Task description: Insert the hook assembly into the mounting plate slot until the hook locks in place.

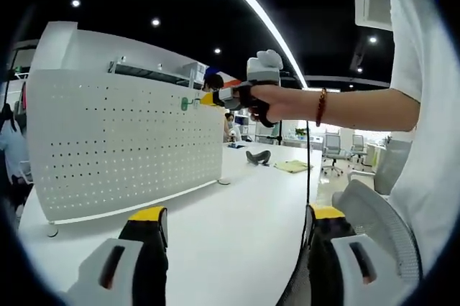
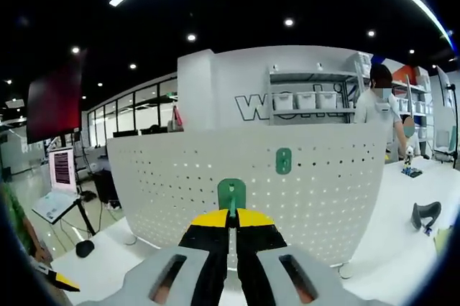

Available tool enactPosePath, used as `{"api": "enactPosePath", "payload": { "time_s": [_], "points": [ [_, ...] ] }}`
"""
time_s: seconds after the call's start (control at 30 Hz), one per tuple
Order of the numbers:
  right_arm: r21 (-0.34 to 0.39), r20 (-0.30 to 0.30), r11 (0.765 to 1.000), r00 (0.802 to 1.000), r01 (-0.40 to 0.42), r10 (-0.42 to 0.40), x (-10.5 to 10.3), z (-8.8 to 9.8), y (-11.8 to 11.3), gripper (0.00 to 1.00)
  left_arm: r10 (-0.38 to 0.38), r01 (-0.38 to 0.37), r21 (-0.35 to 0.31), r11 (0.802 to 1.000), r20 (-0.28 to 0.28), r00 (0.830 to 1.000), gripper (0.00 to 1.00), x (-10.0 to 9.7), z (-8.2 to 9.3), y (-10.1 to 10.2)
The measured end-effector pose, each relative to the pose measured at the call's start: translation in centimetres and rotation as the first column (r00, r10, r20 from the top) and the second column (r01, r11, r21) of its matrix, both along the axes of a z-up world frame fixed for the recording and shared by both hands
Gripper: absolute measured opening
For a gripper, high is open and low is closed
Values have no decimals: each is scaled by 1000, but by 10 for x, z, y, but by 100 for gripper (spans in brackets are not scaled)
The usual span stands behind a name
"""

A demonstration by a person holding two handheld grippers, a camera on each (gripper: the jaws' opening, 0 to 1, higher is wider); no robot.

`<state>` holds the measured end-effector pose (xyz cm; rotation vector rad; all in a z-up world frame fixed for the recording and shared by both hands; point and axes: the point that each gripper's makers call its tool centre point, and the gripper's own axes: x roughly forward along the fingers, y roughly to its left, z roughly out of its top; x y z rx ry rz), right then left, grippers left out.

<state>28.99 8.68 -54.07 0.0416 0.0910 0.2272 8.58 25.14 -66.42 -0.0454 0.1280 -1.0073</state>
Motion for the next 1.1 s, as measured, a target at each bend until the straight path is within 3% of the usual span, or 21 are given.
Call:
{"api": "enactPosePath", "payload": {
  "time_s": [0.57,1.1],
  "points": [
    [-8,15,1000,1000,21,-21,27,9,-2,1,-4,5,18,1000,-25,1000,82,4,-9,-1],
    [-3,14,999,999,51,-51,44,14,-3,1,4,-4,0,1000,-21,1000,83,8,-6,2]
  ]
}}
